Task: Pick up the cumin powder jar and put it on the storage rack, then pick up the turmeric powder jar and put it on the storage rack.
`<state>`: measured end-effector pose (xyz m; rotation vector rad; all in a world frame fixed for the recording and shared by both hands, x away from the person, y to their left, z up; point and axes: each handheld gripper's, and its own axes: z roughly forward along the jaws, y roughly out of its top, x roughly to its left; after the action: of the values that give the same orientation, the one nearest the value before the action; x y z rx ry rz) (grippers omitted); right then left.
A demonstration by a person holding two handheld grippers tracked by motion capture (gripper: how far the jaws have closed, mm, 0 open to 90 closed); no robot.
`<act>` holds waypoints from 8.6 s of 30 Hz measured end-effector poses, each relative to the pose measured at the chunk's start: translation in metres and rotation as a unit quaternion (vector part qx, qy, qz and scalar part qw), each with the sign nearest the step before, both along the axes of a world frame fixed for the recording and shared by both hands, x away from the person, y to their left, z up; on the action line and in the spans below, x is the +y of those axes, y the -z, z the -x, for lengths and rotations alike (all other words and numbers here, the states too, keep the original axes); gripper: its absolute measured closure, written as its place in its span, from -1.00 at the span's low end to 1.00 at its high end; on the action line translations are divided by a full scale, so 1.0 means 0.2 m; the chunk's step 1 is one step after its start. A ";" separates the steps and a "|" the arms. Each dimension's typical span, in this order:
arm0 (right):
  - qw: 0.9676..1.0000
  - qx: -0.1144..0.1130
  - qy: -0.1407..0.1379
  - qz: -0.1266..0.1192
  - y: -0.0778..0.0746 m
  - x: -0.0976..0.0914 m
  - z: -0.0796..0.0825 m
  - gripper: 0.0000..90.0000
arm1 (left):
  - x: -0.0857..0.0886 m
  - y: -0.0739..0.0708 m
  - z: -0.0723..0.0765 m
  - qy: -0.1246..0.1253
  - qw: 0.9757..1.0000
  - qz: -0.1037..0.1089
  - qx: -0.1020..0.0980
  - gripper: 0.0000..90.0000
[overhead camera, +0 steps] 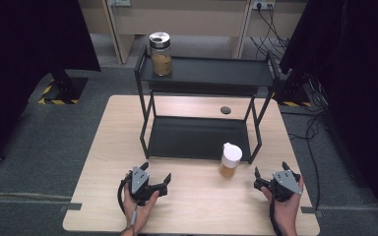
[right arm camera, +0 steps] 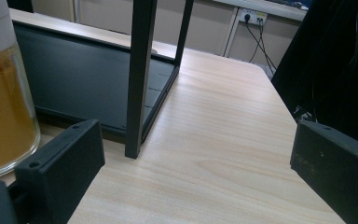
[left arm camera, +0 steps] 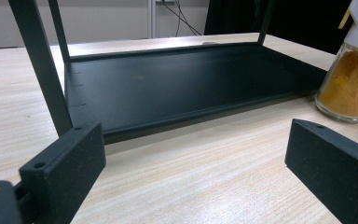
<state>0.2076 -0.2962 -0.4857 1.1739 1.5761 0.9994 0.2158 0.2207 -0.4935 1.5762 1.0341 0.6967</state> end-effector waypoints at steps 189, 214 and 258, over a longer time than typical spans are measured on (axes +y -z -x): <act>0.962 -0.160 -0.183 -0.124 -0.61 0.25 -0.16 -0.31 | -0.01 0.00 -0.01 0.009 1.000 -0.007 -0.005 -0.91; 0.961 -0.175 -0.175 -0.126 -0.82 0.28 -0.22 -0.31 | -0.01 0.00 -0.01 0.008 1.000 -0.007 -0.007 -0.91; 0.961 -0.193 -0.155 -0.126 -1.14 0.36 -0.33 -0.31 | -0.01 0.01 -0.01 0.007 1.000 -0.006 -0.008 -0.91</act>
<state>0.2744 -0.2249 -0.2576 0.8383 1.3643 1.5701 0.2176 0.2194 -0.4946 1.5841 1.0081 0.7053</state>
